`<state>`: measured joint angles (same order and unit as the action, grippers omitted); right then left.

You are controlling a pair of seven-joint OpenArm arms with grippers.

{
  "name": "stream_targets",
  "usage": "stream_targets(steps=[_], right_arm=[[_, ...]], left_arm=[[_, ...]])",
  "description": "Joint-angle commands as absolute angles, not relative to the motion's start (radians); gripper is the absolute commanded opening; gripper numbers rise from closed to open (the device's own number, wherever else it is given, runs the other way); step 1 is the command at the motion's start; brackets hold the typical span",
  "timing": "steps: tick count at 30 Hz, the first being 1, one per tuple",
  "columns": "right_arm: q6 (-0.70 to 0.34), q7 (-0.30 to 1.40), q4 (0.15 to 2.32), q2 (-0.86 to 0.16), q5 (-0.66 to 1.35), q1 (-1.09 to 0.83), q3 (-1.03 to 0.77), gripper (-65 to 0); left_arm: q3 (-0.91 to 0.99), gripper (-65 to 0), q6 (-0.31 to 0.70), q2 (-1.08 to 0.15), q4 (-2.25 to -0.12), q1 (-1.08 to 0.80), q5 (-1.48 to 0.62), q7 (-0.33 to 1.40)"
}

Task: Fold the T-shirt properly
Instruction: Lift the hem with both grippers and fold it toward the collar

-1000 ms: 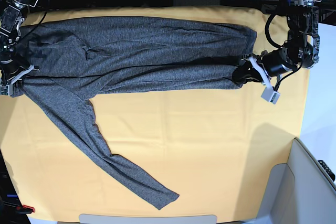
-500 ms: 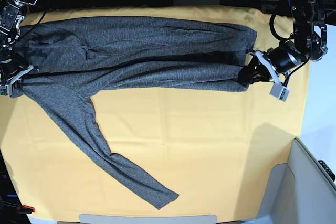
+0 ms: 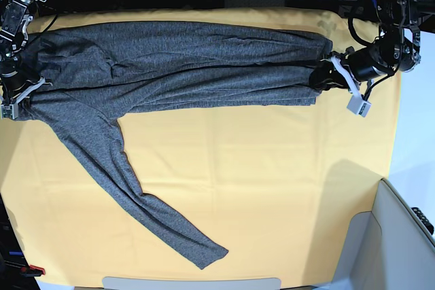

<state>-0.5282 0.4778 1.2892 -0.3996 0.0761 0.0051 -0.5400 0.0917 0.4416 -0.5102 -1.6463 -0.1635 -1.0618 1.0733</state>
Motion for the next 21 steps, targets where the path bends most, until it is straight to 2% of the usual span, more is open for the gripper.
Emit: stream_targets(steps=[1,4,9,12,21], right_arm=[[-0.518,0.456,1.303,-0.426,0.074,0.015,-0.545,-61.0],[-0.516,0.456,1.303,-0.426,0.074,0.015,-0.545,-50.0],[-0.516,0.456,1.310,-0.429,0.076,0.015,-0.549,-36.9],[-0.516,0.455,1.316,-0.430,0.077,0.025,-0.552,-34.6],[-0.512,0.456,1.451,-0.424,0.077,0.119,-0.553,-34.4]], left_arm=[[0.097,-52.5,0.444,-0.529,-1.661,-0.154,-1.081,1.073],[0.107,-45.5,0.444,-0.529,-1.659,-0.153,-1.079,1.119],[0.108,-44.9,0.444,-0.529,-1.659,-0.150,-1.079,1.130],[0.108,-44.9,0.444,-0.529,-1.666,-0.130,-1.081,1.132],[0.108,-44.9,0.444,-0.529,-1.667,-0.122,-1.081,1.132]])
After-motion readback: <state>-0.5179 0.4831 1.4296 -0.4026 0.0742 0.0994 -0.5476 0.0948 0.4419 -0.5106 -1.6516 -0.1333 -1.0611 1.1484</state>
